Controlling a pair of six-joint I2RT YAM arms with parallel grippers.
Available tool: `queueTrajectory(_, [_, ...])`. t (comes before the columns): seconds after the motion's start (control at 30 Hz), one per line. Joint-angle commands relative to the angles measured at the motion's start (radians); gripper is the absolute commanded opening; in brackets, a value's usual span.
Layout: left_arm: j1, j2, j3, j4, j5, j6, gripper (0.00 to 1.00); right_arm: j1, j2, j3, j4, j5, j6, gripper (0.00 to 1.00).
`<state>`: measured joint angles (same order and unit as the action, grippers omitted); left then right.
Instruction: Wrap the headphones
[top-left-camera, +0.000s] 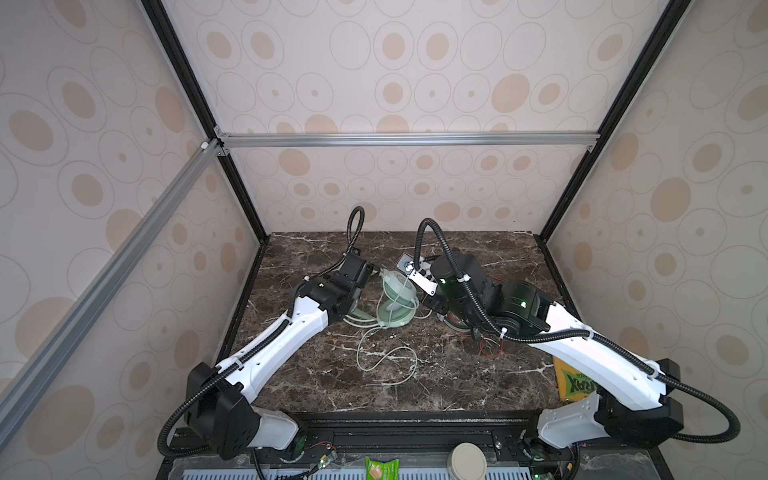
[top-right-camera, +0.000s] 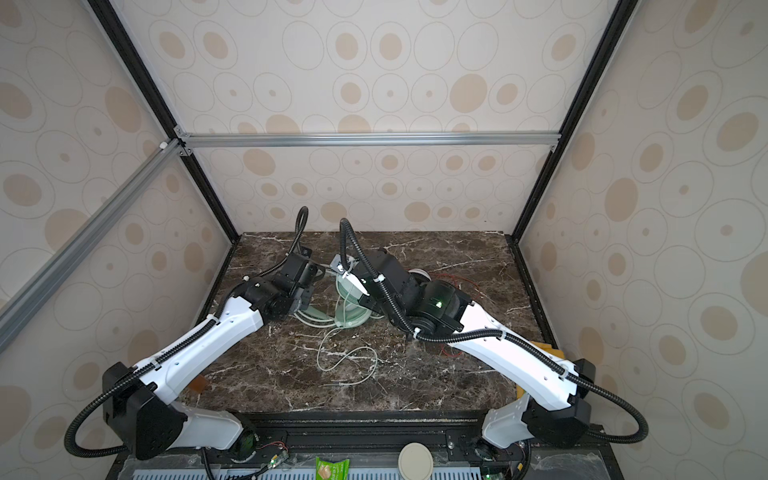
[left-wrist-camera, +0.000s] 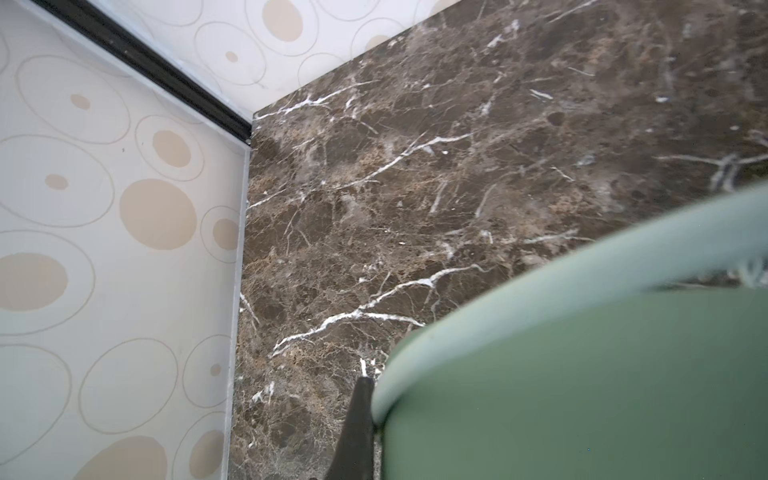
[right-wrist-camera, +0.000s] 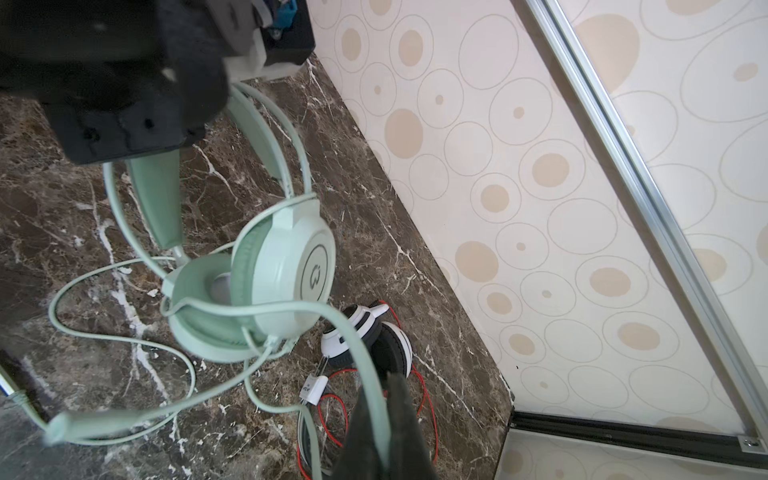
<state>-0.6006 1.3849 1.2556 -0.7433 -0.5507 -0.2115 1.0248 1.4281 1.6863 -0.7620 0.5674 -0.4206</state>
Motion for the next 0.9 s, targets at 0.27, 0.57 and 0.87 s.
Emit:
queueTrajectory(0.27, [-0.128, -0.072, -0.071, 0.001, 0.122, -0.081, 0.00, -0.133, 0.139, 0.170, 0.055, -0.199, -0.021, 0.00])
queueTrajectory(0.57, [-0.198, -0.108, -0.116, 0.020, 0.195, -0.129, 0.00, -0.241, 0.273, 0.287, 0.003, -0.408, 0.081, 0.00])
queueTrajectory(0.87, [-0.197, -0.207, -0.120, 0.061, 0.342, -0.132, 0.00, -0.407, 0.299, 0.145, 0.075, -0.696, 0.253, 0.00])
